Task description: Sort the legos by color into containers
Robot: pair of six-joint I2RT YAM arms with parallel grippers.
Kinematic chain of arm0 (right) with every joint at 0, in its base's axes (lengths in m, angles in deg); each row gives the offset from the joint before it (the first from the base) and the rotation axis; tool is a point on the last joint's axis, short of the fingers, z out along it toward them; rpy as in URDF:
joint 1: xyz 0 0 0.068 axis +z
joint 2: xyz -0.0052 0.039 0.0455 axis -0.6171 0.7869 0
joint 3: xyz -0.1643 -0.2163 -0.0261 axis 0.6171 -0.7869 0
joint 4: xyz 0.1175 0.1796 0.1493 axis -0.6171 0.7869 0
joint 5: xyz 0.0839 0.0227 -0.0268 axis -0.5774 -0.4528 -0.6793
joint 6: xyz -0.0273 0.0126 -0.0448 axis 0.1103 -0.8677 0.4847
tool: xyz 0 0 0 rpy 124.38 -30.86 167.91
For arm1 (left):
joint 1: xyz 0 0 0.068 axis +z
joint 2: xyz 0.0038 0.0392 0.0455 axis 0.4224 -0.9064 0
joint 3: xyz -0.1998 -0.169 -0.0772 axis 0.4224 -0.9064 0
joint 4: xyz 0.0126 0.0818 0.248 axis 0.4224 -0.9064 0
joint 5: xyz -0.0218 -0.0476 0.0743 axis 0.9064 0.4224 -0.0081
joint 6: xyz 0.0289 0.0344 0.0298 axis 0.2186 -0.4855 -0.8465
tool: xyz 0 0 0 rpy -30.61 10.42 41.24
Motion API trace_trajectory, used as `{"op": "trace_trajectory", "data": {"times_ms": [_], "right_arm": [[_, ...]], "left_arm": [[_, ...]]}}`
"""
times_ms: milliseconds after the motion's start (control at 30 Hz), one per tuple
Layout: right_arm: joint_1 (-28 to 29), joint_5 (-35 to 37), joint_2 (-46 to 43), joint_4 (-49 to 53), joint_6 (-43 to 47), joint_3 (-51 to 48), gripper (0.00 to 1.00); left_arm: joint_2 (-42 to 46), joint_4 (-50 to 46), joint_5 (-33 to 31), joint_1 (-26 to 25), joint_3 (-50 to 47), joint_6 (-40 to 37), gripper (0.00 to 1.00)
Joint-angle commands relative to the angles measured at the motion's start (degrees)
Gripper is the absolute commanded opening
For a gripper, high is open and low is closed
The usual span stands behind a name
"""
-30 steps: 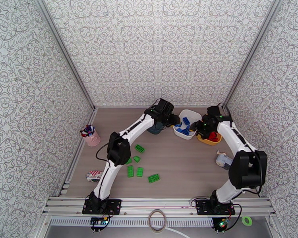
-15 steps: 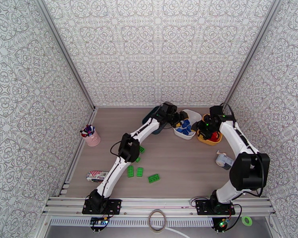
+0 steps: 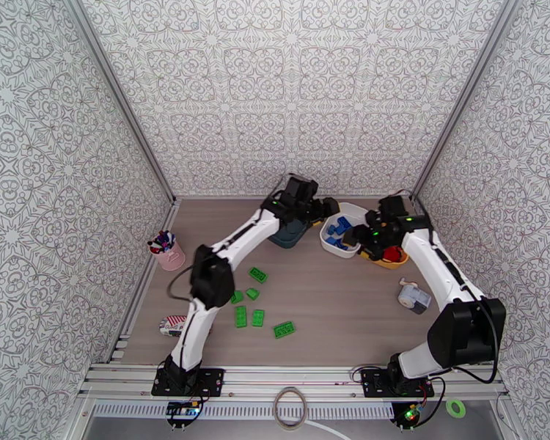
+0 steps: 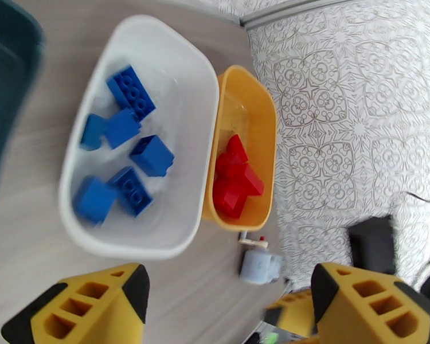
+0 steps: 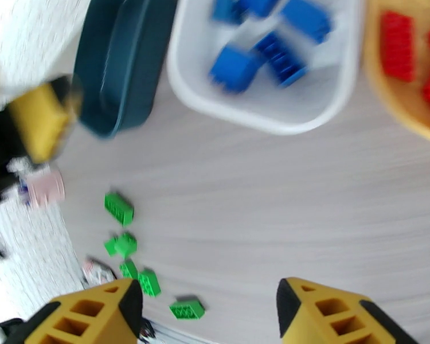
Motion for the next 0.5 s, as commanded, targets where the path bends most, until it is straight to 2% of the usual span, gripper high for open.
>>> {"op": "trace_trajectory", "data": {"times_ms": [0,167,300,467], "right_arm": [[5.2,2.8,0.0,1.9,0.6,-1.2,0.68],[14.0,6.1,2.0,2.2,-0.2,-1.7,0.70],[19.6,8.8,3.6,2.2,-1.2,-2.3,0.71],[23.9,10.6,4.0,1.5,-3.1,-3.6,0.73]], "left_arm": [[7.4,-9.3,-11.0,-0.1,-8.3,-7.2,0.82],[17.2,-15.7,-21.3,-0.1,-20.9,-8.3,0.84],[23.9,-19.3,-27.6,0.1,-30.7,-4.5,0.86],[28.7,-18.9,-27.7,1.6,-41.5,1.4,0.86]]}}
